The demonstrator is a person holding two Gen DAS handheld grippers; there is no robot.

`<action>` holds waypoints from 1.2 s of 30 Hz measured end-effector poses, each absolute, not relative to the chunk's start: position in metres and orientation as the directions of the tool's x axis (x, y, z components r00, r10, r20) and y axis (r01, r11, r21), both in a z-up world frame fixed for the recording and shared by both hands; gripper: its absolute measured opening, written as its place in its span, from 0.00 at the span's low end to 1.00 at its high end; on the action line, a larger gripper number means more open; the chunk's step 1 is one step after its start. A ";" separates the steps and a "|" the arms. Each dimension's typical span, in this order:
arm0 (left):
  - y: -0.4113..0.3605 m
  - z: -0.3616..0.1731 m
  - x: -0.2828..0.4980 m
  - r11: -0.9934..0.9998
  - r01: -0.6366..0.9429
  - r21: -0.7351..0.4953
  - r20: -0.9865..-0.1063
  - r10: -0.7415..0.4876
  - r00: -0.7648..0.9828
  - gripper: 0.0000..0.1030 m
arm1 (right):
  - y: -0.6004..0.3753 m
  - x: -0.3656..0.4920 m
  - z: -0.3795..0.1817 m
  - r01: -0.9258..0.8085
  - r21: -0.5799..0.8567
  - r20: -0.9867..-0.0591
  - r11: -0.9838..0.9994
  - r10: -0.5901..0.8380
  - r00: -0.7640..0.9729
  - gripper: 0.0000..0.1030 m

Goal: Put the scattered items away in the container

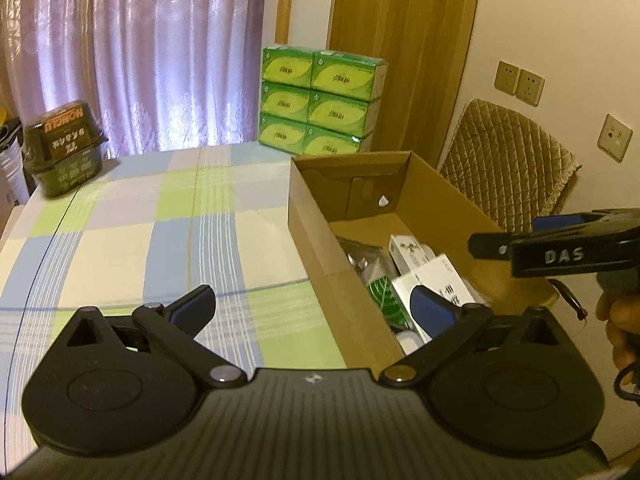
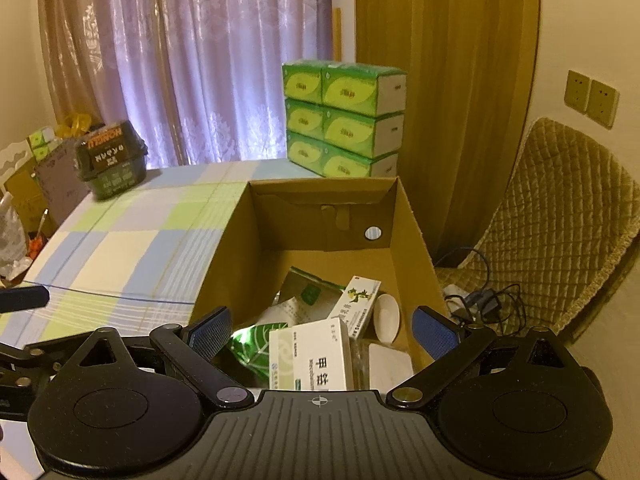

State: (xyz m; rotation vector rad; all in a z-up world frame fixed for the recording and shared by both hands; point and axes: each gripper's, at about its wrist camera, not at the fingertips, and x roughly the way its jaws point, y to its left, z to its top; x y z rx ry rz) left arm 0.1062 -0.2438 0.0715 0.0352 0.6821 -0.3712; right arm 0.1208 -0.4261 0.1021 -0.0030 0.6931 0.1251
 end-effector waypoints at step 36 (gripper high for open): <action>-0.217 0.095 -0.015 0.943 0.321 -0.092 -0.616 -0.307 0.726 0.99 | -0.399 -0.043 0.123 -0.039 0.061 -0.649 0.997 0.069 0.757 0.98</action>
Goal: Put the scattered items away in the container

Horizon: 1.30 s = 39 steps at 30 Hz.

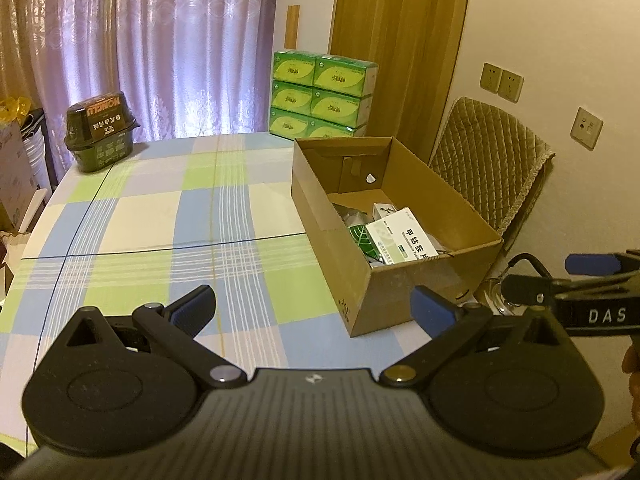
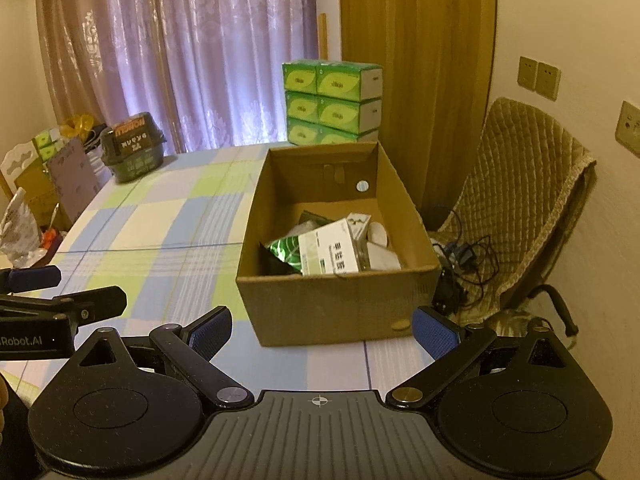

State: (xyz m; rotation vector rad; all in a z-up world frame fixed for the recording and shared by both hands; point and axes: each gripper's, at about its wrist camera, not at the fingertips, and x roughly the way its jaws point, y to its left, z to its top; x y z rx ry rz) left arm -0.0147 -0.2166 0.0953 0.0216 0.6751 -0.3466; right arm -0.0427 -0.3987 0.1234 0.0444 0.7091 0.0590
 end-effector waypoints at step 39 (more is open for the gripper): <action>-0.224 0.061 -0.028 0.940 0.330 -0.085 -0.689 -0.295 0.662 0.99 | -0.403 -0.068 0.097 0.005 0.090 -0.702 0.996 0.060 0.710 0.98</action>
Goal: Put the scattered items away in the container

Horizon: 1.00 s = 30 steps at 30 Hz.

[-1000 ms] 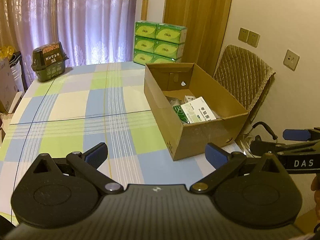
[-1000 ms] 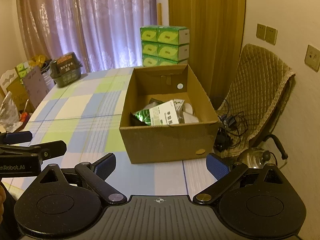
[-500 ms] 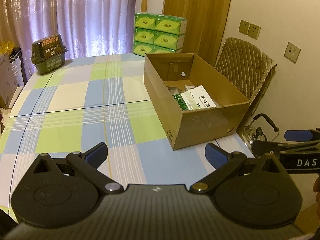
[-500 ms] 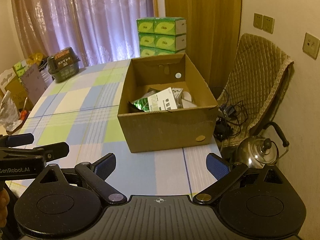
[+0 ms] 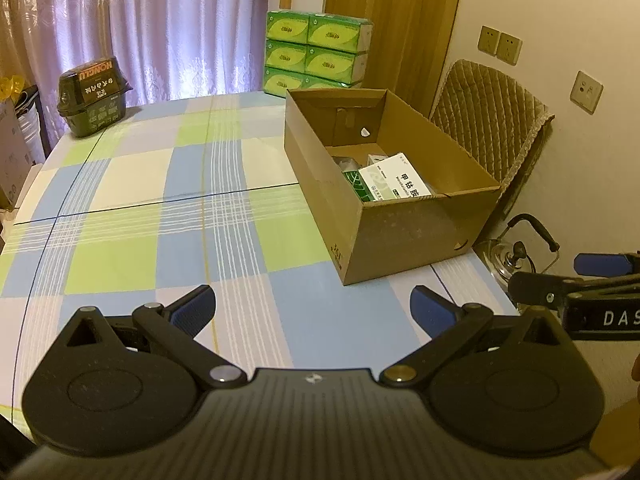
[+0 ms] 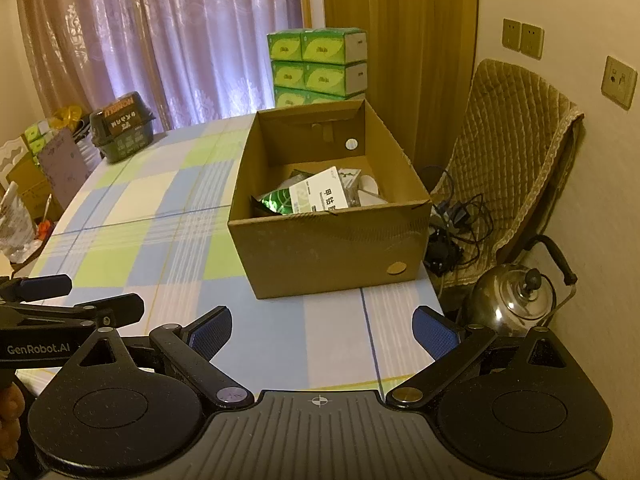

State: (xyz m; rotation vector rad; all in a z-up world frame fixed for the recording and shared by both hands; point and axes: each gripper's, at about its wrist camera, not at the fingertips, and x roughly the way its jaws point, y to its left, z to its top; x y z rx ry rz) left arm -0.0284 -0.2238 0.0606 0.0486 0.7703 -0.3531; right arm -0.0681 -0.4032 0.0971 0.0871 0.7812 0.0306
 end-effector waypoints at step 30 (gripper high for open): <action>-0.232 0.054 -0.026 0.943 0.324 -0.072 -0.704 -0.278 0.653 0.99 | -0.409 -0.067 0.093 0.015 0.106 -0.705 0.994 0.064 0.707 0.98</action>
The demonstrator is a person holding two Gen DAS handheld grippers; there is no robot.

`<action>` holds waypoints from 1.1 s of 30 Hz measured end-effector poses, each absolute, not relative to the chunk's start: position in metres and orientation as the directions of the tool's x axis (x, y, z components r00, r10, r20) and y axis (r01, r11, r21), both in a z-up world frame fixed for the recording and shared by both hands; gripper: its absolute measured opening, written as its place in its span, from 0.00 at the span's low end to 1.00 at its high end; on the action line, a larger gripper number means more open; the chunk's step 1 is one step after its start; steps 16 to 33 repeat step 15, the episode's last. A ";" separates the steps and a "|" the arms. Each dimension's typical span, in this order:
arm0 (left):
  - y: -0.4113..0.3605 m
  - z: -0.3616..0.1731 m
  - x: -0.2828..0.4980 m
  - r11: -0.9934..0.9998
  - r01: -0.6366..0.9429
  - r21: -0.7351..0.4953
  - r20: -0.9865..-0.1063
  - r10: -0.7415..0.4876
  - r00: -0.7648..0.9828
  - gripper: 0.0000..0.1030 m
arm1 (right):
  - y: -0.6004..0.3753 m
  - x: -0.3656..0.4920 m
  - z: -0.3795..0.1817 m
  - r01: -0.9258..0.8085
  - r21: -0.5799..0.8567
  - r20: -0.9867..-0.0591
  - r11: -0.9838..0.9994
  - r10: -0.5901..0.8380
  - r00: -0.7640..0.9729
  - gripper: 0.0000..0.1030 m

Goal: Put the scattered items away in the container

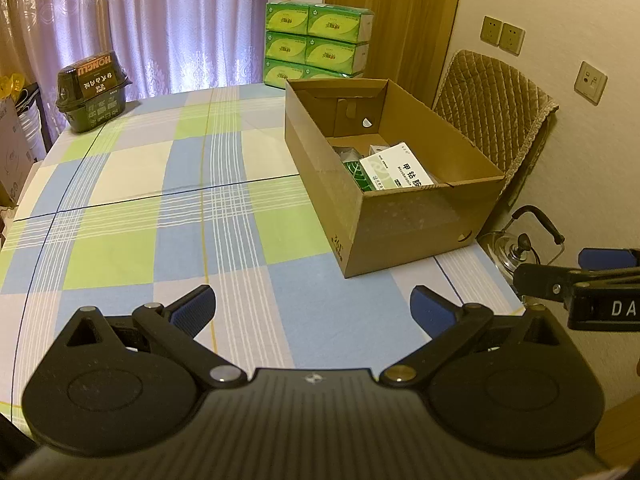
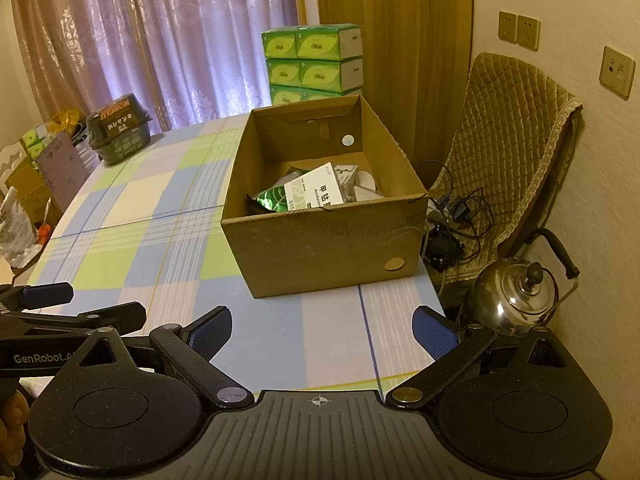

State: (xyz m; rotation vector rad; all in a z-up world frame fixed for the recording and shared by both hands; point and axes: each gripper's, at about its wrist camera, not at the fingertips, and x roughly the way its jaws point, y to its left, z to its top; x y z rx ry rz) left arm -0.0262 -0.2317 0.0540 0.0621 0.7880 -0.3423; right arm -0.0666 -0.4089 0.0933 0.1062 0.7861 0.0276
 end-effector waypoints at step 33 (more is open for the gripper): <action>-0.232 0.056 -0.027 0.940 0.332 -0.078 -0.695 -0.290 0.658 0.99 | -0.410 -0.066 0.093 0.014 0.104 -0.706 0.994 0.064 0.705 0.98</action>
